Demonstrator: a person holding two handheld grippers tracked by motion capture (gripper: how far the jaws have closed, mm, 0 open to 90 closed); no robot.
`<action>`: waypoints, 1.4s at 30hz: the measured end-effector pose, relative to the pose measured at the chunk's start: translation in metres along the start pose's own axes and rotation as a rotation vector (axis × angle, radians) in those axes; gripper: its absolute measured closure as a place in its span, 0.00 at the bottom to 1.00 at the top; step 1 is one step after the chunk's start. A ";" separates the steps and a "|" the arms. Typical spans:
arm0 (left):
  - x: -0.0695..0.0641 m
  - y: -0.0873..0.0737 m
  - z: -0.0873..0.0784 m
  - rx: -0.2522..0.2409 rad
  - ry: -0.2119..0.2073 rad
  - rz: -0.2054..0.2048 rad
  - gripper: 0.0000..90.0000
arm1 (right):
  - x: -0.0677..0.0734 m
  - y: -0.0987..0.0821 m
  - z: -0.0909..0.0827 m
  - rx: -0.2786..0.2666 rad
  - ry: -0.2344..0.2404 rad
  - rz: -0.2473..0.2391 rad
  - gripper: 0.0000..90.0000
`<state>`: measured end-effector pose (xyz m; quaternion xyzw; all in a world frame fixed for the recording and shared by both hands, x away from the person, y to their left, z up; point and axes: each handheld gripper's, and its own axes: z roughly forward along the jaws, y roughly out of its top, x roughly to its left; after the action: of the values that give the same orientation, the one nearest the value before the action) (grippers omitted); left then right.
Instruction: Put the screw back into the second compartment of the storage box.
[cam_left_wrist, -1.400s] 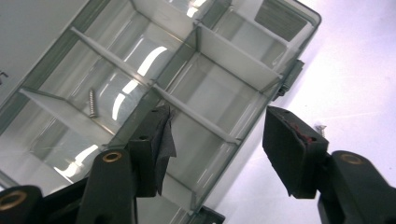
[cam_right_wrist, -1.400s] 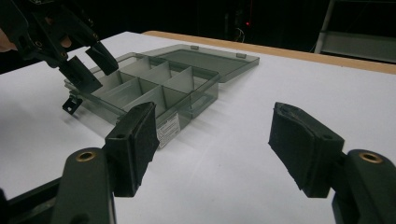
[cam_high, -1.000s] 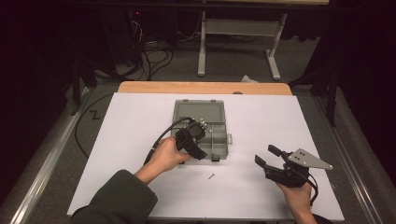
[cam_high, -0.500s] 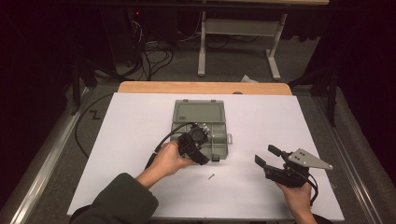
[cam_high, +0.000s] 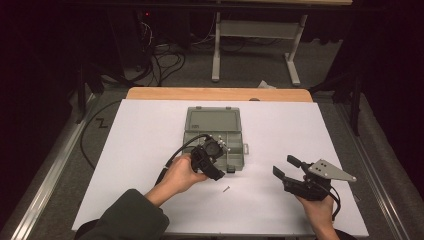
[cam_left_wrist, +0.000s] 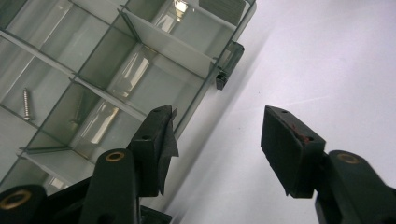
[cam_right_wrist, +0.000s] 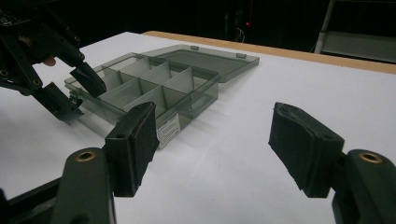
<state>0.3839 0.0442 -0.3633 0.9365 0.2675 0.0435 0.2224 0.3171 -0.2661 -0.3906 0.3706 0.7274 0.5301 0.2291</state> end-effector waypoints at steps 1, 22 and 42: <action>-0.001 0.000 0.000 0.000 0.000 0.003 0.49 | 0.000 0.000 0.000 -0.001 0.001 -0.002 0.38; -0.025 0.001 0.024 0.051 -0.048 0.057 0.55 | 0.000 0.000 0.000 -0.003 -0.001 0.000 0.38; -0.034 0.001 0.042 0.095 -0.058 0.096 0.76 | 0.000 0.000 0.000 -0.002 -0.001 0.001 0.38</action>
<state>0.3633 0.0094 -0.3992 0.9587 0.2173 0.0145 0.1830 0.3170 -0.2662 -0.3905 0.3709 0.7266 0.5309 0.2296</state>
